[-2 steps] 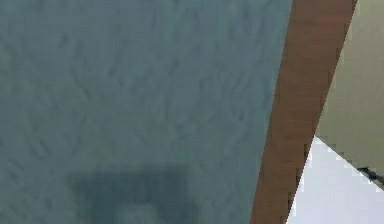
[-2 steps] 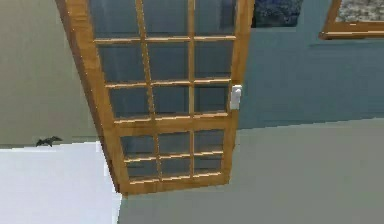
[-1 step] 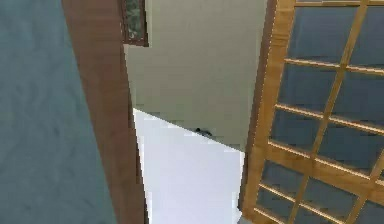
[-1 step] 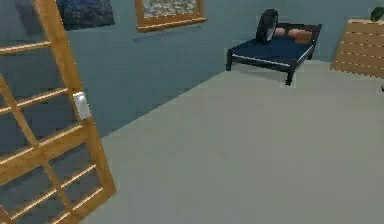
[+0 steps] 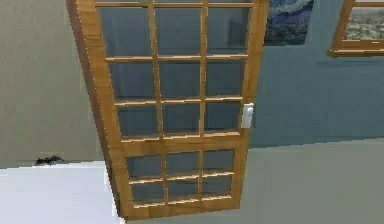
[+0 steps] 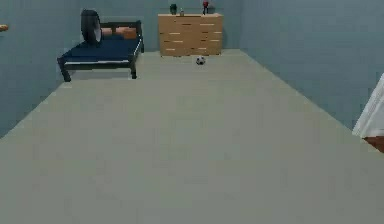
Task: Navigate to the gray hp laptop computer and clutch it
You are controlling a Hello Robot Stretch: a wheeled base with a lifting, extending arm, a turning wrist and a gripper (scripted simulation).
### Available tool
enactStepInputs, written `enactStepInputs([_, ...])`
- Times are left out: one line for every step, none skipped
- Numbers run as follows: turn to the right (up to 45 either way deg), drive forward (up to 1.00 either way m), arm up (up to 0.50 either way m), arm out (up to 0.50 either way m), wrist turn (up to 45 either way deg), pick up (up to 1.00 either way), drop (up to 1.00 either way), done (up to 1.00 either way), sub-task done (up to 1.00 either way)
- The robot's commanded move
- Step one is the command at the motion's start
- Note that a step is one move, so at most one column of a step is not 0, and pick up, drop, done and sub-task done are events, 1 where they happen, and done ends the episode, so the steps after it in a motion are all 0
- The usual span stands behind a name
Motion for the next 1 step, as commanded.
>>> enactStepInputs([45.0,0.00,0.00,0.00,0.0,0.00,0.00,0.00,0.00])
